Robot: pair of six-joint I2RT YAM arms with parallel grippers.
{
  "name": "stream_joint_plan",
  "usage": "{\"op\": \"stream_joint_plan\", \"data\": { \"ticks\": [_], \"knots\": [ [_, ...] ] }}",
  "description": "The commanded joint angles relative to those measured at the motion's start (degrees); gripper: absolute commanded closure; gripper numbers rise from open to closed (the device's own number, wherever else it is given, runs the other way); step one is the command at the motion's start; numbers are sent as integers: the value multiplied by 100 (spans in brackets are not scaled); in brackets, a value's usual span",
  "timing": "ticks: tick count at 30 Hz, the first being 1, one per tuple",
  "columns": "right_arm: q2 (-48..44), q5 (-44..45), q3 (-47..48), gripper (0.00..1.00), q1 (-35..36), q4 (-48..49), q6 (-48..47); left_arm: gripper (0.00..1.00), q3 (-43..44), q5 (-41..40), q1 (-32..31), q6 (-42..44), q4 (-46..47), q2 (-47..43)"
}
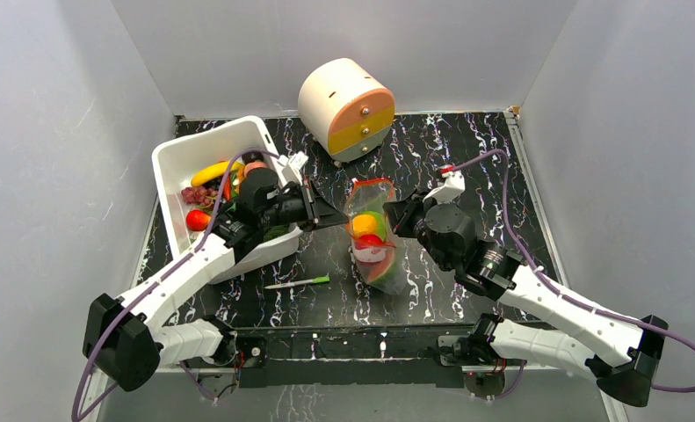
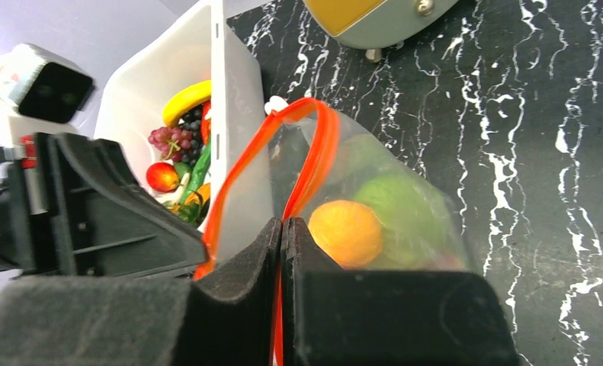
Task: Place the food in the zip-top bag and seal the zipper
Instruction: Adjust the zipper food storage bag at the center of the board.
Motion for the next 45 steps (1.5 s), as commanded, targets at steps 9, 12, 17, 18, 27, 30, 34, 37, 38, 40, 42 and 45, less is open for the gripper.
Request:
{"op": "stream_joint_plan", "data": {
  "ticks": [9,12,17,18,27,30,34,37,38,40,42,45],
  "knots": [
    [-101,467,82,100,18,270,-466,100,524,366,-23,703,314,143],
    [-78,458,-1,100,18,198,-358,100,610,250,-24,1077,-163,301],
    [-147,247,-267,100,16,706,-867,100,810,91,-25,1359,-717,361],
    [-162,235,-337,100,17,843,-1034,100,842,28,-26,1415,-823,336],
    [-201,207,-183,100,14,732,-1301,47,1548,-1268,-23,2011,-2323,78],
    [-304,66,-294,100,18,804,-1223,26,1783,-1910,-25,2268,-2709,79],
    [-328,59,-294,100,18,670,-1223,13,2124,-2775,-15,2644,-3147,190],
    [-339,-30,-204,100,16,562,-1257,10,2382,-3341,-4,2868,-3395,308],
    [-350,-34,-202,100,18,558,-1264,9,2443,-3515,15,2953,-3447,343],
    [-382,-49,-225,100,18,578,-1243,8,2577,-3854,92,3060,-3587,413],
    [-415,-93,-272,100,18,635,-1184,7,2668,-4136,209,3187,-3713,487],
    [-464,-160,-339,100,18,713,-1111,6,2714,-4407,481,3413,-3800,511]
  ]
}}
